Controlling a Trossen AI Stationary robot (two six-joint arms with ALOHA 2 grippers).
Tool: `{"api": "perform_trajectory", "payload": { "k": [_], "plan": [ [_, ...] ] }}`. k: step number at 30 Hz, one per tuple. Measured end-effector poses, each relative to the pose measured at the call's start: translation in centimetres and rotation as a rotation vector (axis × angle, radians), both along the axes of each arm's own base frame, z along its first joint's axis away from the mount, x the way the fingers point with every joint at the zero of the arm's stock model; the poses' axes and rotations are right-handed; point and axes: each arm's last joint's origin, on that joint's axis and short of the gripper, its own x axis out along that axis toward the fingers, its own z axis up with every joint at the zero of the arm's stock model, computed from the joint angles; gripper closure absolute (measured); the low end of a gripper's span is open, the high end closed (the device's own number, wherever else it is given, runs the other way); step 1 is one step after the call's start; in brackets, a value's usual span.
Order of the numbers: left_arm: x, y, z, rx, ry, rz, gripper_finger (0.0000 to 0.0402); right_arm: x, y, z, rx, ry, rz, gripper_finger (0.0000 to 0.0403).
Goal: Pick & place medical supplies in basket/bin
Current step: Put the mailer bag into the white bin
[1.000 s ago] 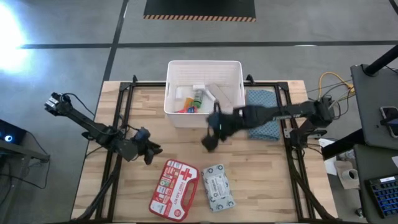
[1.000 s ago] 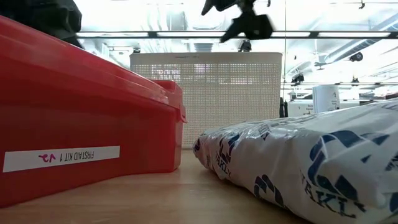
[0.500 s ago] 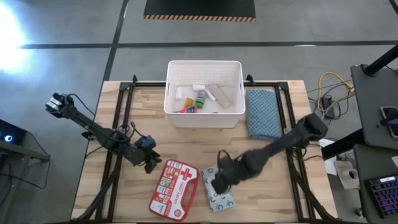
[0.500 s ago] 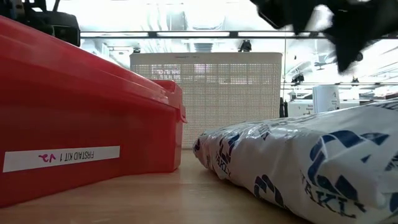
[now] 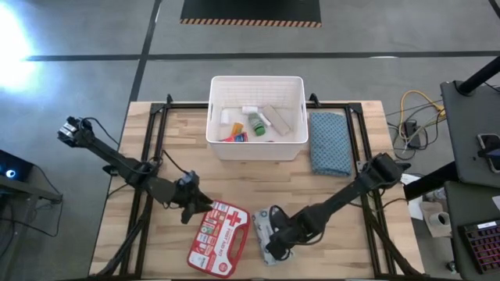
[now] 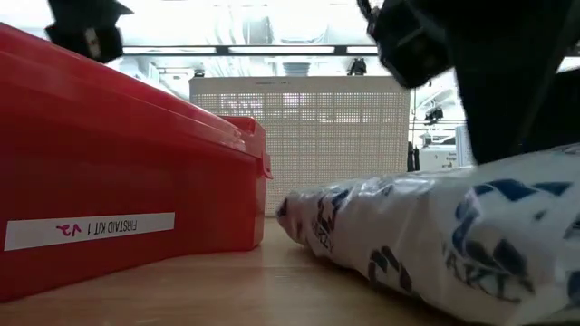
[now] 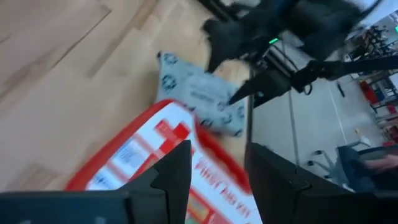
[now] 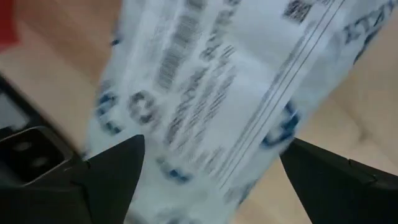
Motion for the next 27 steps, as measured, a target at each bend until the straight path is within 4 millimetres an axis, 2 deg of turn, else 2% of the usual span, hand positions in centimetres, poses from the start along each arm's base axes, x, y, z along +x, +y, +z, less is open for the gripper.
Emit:
{"api": "perform_trajectory", "payload": {
  "k": [3, 7, 9, 11, 14, 16, 20, 24, 27],
  "plan": [
    [1.5, -0.9, 1.1, 0.003, 0.002, 0.003, 0.0269, 0.1, -0.8, -1.0, -0.007, -0.04, 0.026, 0.0044],
    [5.4, -2.9, 1.0, 0.024, 0.067, 0.02, 0.027, -0.1, -2.6, -1.6, -0.022, -0.071, 0.028, 0.0044],
    [7.6, -4.1, 0.1, 0.058, 0.123, 0.017, 0.027, 0.0, -3.5, -1.6, -0.046, -0.087, 0.016, 0.0044],
    [9.6, -5.3, -1.6, 0.121, 0.239, 0.016, 0.027, -0.1, -4.4, -1.5, -0.078, -0.095, 0.005, 0.0044],
    [11.7, -6.7, -4.1, 0.167, 0.425, 0.021, 0.027, -0.1, -5.0, -1.4, -0.1, -0.101, 0.033, 0.0044],
    [12.7, -7.3, -4.7, 0.204, 0.493, 0.024, 0.027, -0.3, -5.0, -1.5, -0.112, -0.1, 0.059, 0.0044],
    [13.1, -7.7, -5.7, 0.314, 0.651, 0.035, 0.027, -0.6, -5.1, -1.6, -0.12, -0.084, 0.067, 0.0044],
    [11.2, -6.3, -6.0, 0.426, 0.795, 0.076, 0.027, -1.4, -4.8, -1.4, -0.117, -0.079, 0.063, 0.0044],
    [9.3, -4.8, -5.2, 0.454, 0.838, 0.122, 0.0275, -2.3, -4.5, -0.9, -0.133, -0.093, 0.043, 0.0044]
  ]
}}
